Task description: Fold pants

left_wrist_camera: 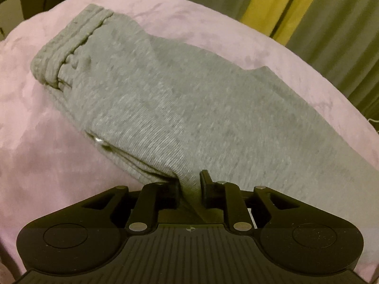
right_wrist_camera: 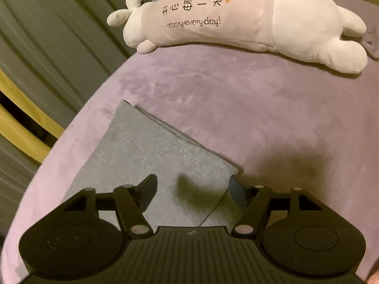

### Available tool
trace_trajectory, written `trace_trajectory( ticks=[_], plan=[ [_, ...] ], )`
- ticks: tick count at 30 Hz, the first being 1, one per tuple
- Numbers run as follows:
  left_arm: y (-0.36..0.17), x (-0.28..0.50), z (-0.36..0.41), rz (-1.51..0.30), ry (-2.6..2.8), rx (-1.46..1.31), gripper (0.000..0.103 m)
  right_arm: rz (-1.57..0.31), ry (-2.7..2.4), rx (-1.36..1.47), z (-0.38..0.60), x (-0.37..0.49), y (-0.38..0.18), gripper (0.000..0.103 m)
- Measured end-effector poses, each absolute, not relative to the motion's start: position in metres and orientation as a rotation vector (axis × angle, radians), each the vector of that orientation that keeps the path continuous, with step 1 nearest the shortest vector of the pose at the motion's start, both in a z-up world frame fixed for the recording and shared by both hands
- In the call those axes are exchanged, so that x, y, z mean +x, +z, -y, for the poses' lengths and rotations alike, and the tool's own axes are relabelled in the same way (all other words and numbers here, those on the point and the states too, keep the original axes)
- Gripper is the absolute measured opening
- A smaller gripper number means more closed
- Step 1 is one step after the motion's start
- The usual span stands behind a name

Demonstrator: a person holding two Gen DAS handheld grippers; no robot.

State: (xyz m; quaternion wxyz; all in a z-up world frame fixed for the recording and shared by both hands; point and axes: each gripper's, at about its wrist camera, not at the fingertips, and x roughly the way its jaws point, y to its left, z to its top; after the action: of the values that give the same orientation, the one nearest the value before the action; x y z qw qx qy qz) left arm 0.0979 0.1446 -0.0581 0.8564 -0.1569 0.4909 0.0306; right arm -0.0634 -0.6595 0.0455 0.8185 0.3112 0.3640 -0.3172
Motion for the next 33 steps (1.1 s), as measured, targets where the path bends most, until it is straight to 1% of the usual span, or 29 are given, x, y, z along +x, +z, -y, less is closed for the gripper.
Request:
trace_trajectory(
  ticks=[4, 6, 8, 9, 12, 14, 16, 18, 19, 21, 22, 27, 30, 32, 33],
  plan=[
    [-0.058, 0.098, -0.145, -1.030, 0.069, -0.346, 0.023, -0.843, -0.697, 0.680, 0.660, -0.053, 0.027, 0.061],
    [-0.056, 0.095, -0.146, -1.032, 0.063, -0.346, 0.024, -0.853, -0.710, 0.692, 0.659, -0.054, 0.029, 0.060],
    [-0.055, 0.091, -0.153, -1.020, 0.060, -0.353, 0.028, -0.827, -0.709, 0.717, 0.658, -0.064, 0.038, 0.060],
    [-0.054, 0.090, -0.156, -1.013, 0.066, -0.360, 0.031, -0.828, -0.718, 0.720, 0.658, -0.067, 0.039, 0.060],
    [-0.054, 0.087, -0.166, -1.000, 0.071, -0.415, 0.034, -0.833, -0.703, 0.763, 0.657, -0.078, 0.035, 0.060],
    [-0.049, 0.083, -0.173, -0.972, 0.078, -0.427, 0.041, -0.841, -0.695, 0.785, 0.657, -0.079, 0.028, 0.060],
    [-0.040, 0.076, -0.185, -0.928, 0.118, -0.420, 0.057, -0.828, -0.694, 0.817, 0.658, -0.077, 0.020, 0.060],
    [-0.030, 0.069, -0.201, -0.872, 0.156, -0.421, 0.064, -0.812, -0.704, 0.821, 0.657, -0.073, 0.016, 0.059],
    [-0.026, 0.066, -0.210, -0.847, 0.182, -0.423, 0.071, -0.811, -0.709, 0.810, 0.655, -0.070, 0.016, 0.059],
    [-0.020, 0.067, -0.232, -0.805, 0.269, -0.433, 0.076, -0.816, -0.710, 0.780, 0.651, -0.063, 0.016, 0.058],
    [-0.020, 0.071, -0.242, -0.792, 0.302, -0.439, 0.077, -0.822, -0.712, 0.765, 0.648, -0.061, 0.016, 0.056],
    [-0.032, 0.109, -0.288, -0.795, 0.421, -0.462, 0.075, -0.831, -0.718, 0.716, 0.637, -0.052, 0.015, 0.057],
    [-0.037, 0.130, -0.298, -0.789, 0.423, -0.459, 0.071, -0.840, -0.724, 0.685, 0.631, -0.049, 0.014, 0.058],
    [-0.041, 0.143, -0.302, -0.831, 0.432, -0.448, 0.071, -0.848, -0.734, 0.665, 0.626, -0.047, 0.014, 0.058],
    [-0.043, 0.144, -0.303, -0.852, 0.423, -0.460, 0.068, -0.853, -0.739, 0.653, 0.624, -0.045, 0.014, 0.058]
  ],
)
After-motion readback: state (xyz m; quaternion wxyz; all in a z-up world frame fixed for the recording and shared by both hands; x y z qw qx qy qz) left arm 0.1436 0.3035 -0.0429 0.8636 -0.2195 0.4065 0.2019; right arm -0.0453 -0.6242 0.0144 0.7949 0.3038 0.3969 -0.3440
